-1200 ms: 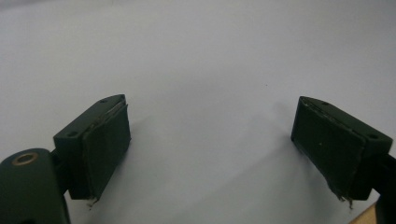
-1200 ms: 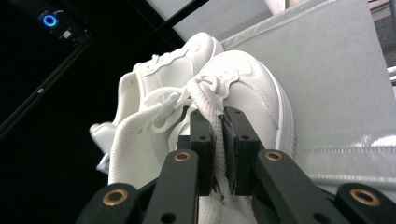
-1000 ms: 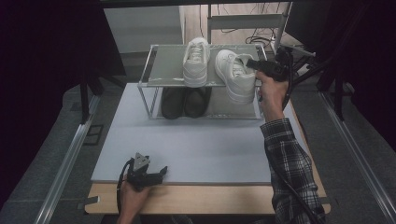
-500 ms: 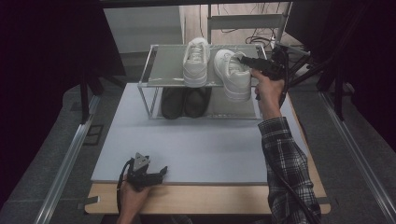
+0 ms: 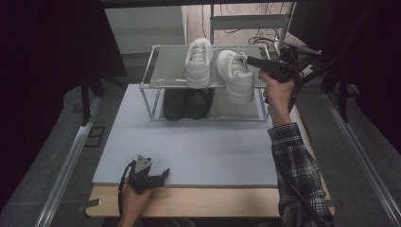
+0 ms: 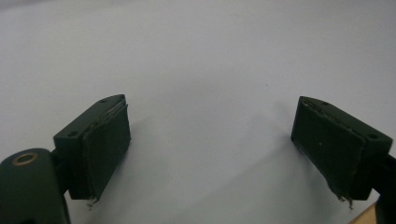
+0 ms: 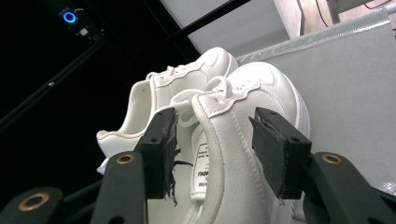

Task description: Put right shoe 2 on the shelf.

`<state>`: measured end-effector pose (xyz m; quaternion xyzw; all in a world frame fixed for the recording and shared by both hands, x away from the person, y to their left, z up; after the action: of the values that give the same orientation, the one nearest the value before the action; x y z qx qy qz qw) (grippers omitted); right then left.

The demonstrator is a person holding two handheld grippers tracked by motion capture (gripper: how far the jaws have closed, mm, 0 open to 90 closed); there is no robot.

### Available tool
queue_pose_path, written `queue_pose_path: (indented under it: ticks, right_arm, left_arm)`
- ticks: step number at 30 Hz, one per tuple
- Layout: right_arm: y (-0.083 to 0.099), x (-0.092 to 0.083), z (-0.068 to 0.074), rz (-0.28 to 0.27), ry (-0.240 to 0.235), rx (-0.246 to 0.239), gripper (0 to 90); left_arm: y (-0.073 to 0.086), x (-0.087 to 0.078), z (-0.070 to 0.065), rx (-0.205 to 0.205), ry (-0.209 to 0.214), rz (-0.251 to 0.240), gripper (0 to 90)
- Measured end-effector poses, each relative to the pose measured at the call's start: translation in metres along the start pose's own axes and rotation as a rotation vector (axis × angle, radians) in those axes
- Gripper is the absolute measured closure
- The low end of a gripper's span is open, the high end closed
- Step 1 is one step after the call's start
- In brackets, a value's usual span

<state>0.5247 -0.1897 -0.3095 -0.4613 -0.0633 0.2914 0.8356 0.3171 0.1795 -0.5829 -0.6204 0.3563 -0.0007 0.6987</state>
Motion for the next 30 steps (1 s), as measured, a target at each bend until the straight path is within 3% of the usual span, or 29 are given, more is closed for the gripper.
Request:
queue_pose_path:
  ticks: [5, 11, 14, 22, 30]
  right_arm:
    - [-0.001, -0.009, -0.004, -0.003, -0.017, 0.004, 56.3]
    - [0.007, -0.013, -0.019, 0.019, 0.020, 0.014, 82.7]
    - [0.014, -0.010, -0.027, 0.025, 0.032, 0.041, 89.7]
    - [0.031, 0.006, -0.047, 0.064, 0.083, 0.052, 90.0]
    - [0.040, 0.018, -0.054, 0.080, 0.072, 0.101, 90.0]
  left_arm:
    - [0.000, 0.000, 0.000, 0.001, -0.001, -0.001, 11.6]
    - [0.000, 0.000, 0.000, -0.002, 0.000, -0.003, 11.6]
    - [0.000, 0.000, 0.000, -0.001, -0.001, -0.003, 11.6]
    - [0.000, 0.000, 0.000, -0.004, -0.001, -0.003, 11.6]
    - [0.000, 0.000, 0.000, -0.003, -0.001, -0.002, 11.6]
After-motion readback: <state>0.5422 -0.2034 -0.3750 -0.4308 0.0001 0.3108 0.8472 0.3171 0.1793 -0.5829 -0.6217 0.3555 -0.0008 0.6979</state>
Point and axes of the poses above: each handheld gripper's, and its own axes: x roughly forward along the jaws, y roughly out of its underside, z roughly to its left, the point moved 7 cm from there along x, roughly forward along the jaws, and after that the axes turned 8 degrees about -z, right-handed, at the moved point
